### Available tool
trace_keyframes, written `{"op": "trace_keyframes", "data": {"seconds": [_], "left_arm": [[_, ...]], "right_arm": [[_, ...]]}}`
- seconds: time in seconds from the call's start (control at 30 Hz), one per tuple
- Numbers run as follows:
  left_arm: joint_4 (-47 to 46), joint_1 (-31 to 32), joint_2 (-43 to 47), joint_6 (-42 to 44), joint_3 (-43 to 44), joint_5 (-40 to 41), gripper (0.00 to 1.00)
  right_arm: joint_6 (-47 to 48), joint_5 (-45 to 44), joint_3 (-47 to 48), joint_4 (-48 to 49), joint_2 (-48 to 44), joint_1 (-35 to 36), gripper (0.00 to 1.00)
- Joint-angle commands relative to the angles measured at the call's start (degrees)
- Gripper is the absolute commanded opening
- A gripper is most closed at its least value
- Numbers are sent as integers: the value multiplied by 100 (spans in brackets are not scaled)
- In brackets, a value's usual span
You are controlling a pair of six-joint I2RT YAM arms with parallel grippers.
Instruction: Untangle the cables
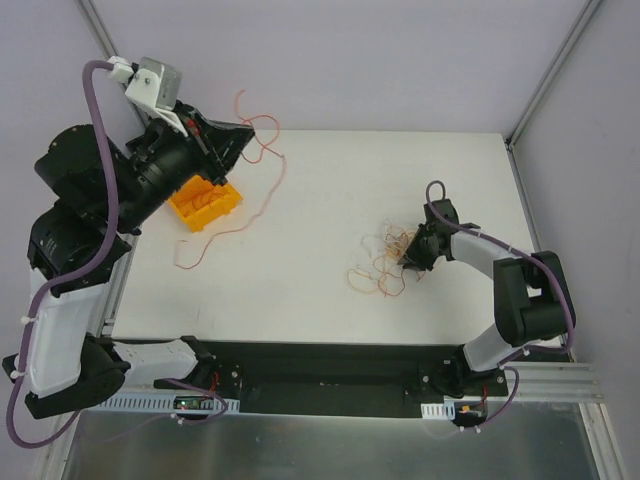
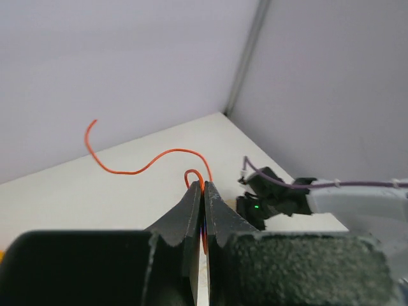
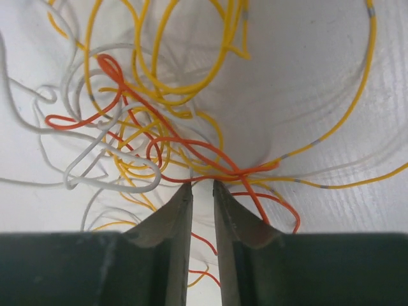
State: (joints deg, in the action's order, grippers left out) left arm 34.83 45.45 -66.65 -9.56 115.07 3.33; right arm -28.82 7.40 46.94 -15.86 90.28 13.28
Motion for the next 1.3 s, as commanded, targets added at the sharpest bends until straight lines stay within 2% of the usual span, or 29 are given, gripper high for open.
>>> {"op": "trace_keyframes", "data": {"seconds": [0.0,0.13,0.27,0.57,0.8,0.9,1.03,1.13,1.27], "left_arm": [[815,-677,-339,-28,349,29,0],[876,-748,-436,-177,131,0,0],[868,-818,-349,-335,-624,272,0],[780,-889,100,-863,-3251,994,0],[692,-933,-224,-837,-4114,1389,0],[473,-1003,-725,-697,-4150,1478,0],[34,-1091,-1813,-301,-3870,600,0],[-37,-1152,-2903,-134,-3238,292,0],[-55,-1223,-4134,86,-2429,291,0]], "right_arm": [[491,209,-17,451,-353,-10,27],[754,640,-194,917,-380,113,36],[957,658,-97,900,-336,333,36],[1045,807,-88,979,-274,342,36],[1045,842,-115,1023,-292,342,36],[1054,877,-106,1041,-274,351,36],[1062,895,-106,1049,-257,351,36],[1063,904,-141,1076,-292,351,36],[1080,921,-185,1129,-353,342,37]]}}
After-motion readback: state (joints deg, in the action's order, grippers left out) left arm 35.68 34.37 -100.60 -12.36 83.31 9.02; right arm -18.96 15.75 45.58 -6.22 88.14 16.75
